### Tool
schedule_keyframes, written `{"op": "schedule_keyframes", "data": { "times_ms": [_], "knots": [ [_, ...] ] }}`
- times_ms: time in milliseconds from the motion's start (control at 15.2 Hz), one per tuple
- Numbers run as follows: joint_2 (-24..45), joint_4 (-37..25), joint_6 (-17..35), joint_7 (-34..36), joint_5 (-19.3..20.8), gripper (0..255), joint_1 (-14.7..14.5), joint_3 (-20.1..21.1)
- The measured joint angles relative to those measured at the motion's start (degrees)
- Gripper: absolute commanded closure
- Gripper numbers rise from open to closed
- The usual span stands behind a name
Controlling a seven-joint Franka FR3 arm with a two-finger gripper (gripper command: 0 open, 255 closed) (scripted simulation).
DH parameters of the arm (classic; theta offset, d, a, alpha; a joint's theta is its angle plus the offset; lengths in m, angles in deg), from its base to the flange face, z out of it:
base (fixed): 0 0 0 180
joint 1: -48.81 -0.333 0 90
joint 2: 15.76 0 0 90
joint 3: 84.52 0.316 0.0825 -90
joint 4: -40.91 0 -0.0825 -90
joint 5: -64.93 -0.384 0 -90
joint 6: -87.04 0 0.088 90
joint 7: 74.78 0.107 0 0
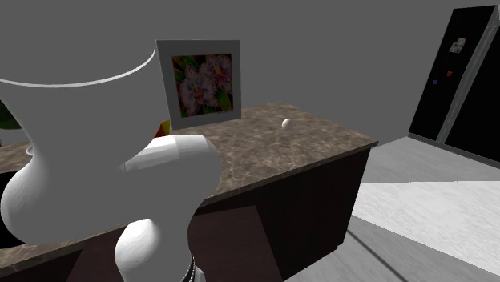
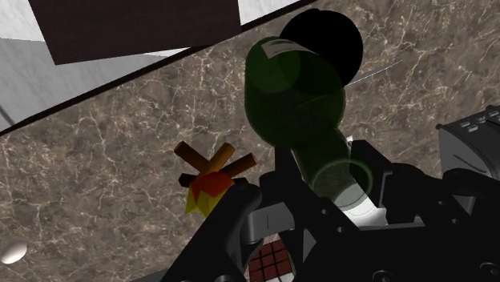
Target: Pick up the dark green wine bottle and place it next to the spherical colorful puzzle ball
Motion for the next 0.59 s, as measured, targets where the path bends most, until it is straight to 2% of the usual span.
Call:
{"op": "schedule_keyframes", "data": {
  "times_ms": [594],
  "knots": [
    [-5.81,13.25,7.53,-1.58,-1.09,255,-0.56,-0.86]
  ]
}}
